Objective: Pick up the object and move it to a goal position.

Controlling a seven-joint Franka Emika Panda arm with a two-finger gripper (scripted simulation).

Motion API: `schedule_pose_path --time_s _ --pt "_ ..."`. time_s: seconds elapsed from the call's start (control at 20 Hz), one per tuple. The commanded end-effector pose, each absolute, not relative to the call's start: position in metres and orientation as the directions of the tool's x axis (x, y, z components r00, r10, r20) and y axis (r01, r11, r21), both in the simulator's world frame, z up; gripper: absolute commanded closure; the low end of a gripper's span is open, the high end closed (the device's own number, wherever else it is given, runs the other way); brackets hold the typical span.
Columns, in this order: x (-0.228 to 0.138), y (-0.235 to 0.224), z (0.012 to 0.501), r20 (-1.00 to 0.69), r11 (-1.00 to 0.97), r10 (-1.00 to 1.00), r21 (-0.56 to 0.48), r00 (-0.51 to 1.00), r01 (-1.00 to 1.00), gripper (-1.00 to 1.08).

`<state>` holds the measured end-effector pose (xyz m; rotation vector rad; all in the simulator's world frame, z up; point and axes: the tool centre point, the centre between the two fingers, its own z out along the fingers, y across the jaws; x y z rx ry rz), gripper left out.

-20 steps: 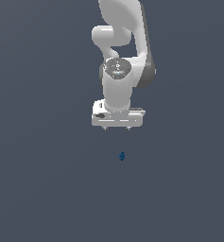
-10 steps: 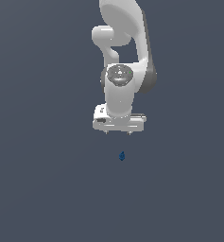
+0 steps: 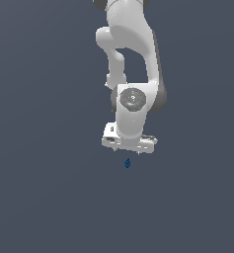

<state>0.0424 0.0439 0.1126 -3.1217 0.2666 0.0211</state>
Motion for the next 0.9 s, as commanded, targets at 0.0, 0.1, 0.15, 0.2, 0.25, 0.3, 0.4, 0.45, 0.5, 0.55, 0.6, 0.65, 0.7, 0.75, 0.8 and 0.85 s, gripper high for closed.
schedule_pose_path --time_s 0.0,0.1,0.15,0.2,0.25,0.3,0.4,0.45,0.5,0.55,0.6,0.65,0.7,0.75,0.8,0.85 --pt "0.050 0.047 0.104 -0.008 -0.981 -0.192 -0.004 0.981 -0.192 -0.92" --pt "0.054 0.049 0.099 -0.004 -0.979 -0.204 -0.002 0.979 -0.204 -0.92" --pt "0.055 0.050 0.097 -0.003 -0.978 -0.208 -0.002 0.978 -0.208 -0.92" --pt "0.057 0.051 0.096 -0.002 -0.977 -0.212 -0.001 0.977 -0.212 -0.92" --pt "0.058 0.051 0.094 -0.001 -0.977 -0.215 -0.001 0.977 -0.215 -0.92" --pt "0.058 0.052 0.093 0.000 -0.976 -0.217 0.000 0.976 -0.217 -0.92" --pt "0.059 0.052 0.093 0.000 -0.976 -0.219 0.000 0.976 -0.219 -0.92" --pt "0.058 0.052 0.093 -0.002 -0.976 -0.216 0.000 0.976 -0.216 -0.92" --pt "0.058 0.052 0.093 -0.002 -0.976 -0.216 0.000 0.976 -0.216 -0.92" --pt "0.058 0.052 0.092 -0.002 -0.976 -0.216 0.000 0.976 -0.216 -0.92" --pt "0.058 0.052 0.090 -0.002 -0.976 -0.216 0.000 0.976 -0.216 -0.92" --pt "0.058 0.052 0.087 -0.001 -0.976 -0.216 0.000 0.976 -0.216 -0.92" --pt "0.058 0.052 0.084 -0.001 -0.976 -0.216 0.000 0.976 -0.216 -0.92" --pt "0.058 0.052 0.080 -0.001 -0.976 -0.217 0.000 0.976 -0.217 -0.92" --pt "0.058 0.052 0.075 -0.001 -0.976 -0.217 0.000 0.976 -0.217 -0.92" --pt "0.057 0.052 0.069 -0.001 -0.976 -0.217 0.000 0.976 -0.217 -0.92"
